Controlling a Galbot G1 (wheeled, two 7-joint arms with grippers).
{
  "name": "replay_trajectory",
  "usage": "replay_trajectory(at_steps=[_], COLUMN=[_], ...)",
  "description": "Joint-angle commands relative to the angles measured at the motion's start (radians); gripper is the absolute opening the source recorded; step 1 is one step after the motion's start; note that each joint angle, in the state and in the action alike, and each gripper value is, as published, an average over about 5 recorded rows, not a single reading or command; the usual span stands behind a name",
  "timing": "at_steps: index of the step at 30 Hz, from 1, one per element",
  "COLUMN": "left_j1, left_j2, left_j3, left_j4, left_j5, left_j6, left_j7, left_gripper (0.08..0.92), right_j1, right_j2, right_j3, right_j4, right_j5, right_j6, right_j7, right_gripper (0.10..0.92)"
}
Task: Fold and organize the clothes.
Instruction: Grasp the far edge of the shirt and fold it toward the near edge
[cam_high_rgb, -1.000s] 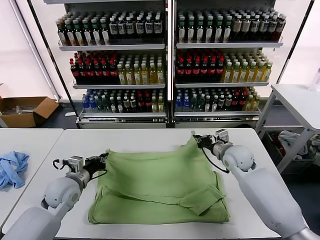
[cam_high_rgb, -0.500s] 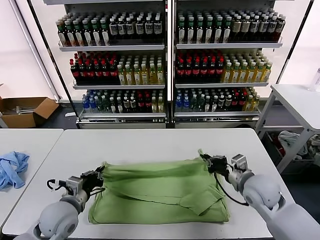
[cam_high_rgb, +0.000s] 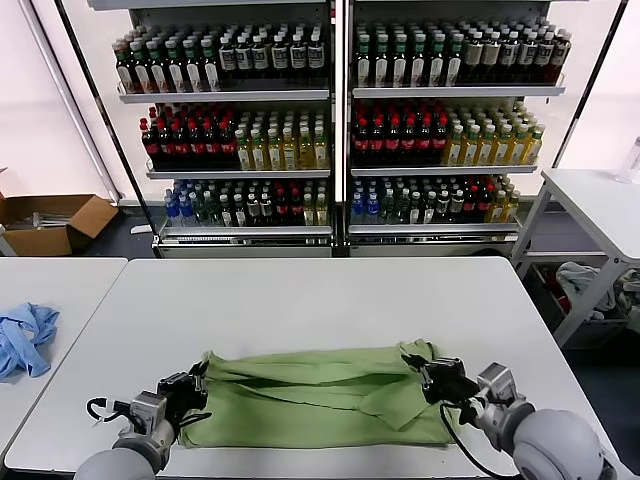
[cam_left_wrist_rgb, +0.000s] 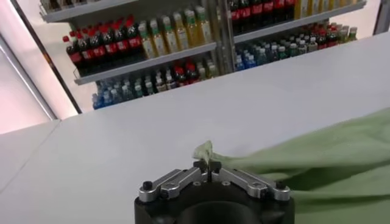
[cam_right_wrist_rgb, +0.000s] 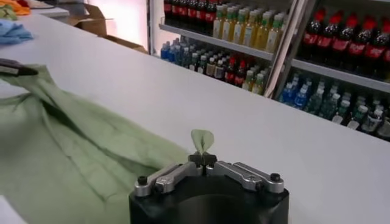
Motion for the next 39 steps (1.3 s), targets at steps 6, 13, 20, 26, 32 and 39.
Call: replay_trajectory(at_steps=[6,13,20,26,32,39], left_j1=[0.069,0.074,0.075,0.086,0.083,0.051], left_j2=[-0.001,-0.006,-0.016,-0.025,-0.024,-0.015], left_j3=[-0.016,-0.010,0.001,0.019,0.035,0.024], left_j4=[-0.019,-0.015,-0.007,0.014,0.030,0.033], left_j5=[0.033,0.034,0.045,0.111,0.133,0.156], left_j6=[0.000,0.003,0.001,-0.019,-0.027,-0.041], left_j7=[-0.045,-0.050,-0.052,-0.074,-0.073,-0.068], left_gripper=[0.083,0.083,0.083,0.083,0.164,0.363], right_j1=[-0.221,-0.232,-0.233,-0.265,-0.271,-0.273], right_j2=[-0.030,-0.040,-0.023,0.011,0.047,0.074], right_j3=[0.221,0.253,0.248,0.195,0.146,0.123], right_j4=[0.087,0.143,0.093,0.051,0.031,0.037], right_j5=[0.007,0.042,0.018,-0.081,-0.111,-0.071], right_j6=[-0.002,-0.004,-0.003,-0.001,0.000,-0.001], right_j7=[-0.012,0.010,0.030,0.054,0.103,0.209], right_gripper=[0.106,0.106,0.106,0.106,0.106,0.181])
